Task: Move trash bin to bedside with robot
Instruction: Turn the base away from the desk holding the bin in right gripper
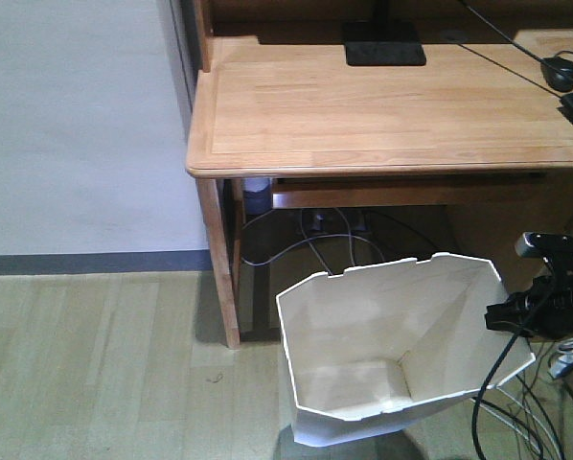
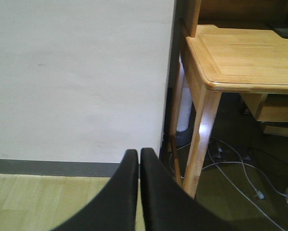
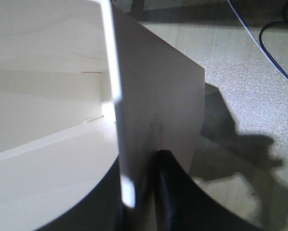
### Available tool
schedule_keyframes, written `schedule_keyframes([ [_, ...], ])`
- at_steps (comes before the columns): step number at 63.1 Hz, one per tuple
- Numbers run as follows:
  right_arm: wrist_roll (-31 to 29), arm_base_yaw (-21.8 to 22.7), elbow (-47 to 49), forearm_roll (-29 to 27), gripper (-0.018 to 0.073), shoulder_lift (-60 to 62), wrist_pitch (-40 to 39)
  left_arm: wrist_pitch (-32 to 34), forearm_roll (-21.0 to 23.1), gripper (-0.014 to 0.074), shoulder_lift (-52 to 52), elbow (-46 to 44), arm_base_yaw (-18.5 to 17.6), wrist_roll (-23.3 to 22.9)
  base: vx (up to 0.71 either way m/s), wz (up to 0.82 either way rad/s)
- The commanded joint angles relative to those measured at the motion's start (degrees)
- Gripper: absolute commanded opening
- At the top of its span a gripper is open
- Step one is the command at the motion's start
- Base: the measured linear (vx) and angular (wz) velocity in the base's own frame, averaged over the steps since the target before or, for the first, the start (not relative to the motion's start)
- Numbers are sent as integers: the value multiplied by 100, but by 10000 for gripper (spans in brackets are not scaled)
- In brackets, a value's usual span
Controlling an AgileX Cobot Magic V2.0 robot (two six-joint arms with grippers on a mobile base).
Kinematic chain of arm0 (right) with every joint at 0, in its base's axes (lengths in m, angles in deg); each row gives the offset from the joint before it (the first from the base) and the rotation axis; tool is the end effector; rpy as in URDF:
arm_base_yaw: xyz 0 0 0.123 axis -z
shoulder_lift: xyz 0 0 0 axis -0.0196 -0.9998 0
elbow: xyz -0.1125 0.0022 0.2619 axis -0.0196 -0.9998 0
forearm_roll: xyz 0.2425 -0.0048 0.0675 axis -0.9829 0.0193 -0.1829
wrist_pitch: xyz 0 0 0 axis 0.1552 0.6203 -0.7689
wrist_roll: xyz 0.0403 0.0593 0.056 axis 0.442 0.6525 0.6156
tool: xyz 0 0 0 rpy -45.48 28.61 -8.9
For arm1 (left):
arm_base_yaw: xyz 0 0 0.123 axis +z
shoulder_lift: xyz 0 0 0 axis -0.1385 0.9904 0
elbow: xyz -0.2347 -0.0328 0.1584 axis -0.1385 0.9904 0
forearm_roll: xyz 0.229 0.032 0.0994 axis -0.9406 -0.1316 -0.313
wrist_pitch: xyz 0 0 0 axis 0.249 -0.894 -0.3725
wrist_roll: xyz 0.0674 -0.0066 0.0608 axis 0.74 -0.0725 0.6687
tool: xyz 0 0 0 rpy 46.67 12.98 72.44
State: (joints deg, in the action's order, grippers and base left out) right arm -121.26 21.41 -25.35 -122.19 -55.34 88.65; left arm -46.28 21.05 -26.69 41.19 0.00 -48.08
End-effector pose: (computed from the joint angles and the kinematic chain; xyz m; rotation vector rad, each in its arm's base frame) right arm 0.2656 -0.0623 0.0575 -0.2005 2.7298 0.5498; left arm 0.0526 0.0084 0.1711 -0.1983 1.8422 0.0617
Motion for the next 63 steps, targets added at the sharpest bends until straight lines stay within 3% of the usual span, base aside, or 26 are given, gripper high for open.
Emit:
schedule_keyframes([
  [1, 113, 6, 97, -371, -5, 370, 1139, 376, 13, -6, -81, 19, -17, -25, 0, 17],
  [63, 113, 6, 97, -371, -5, 370, 1148, 376, 13, -6, -81, 19, -17, -25, 1, 32],
])
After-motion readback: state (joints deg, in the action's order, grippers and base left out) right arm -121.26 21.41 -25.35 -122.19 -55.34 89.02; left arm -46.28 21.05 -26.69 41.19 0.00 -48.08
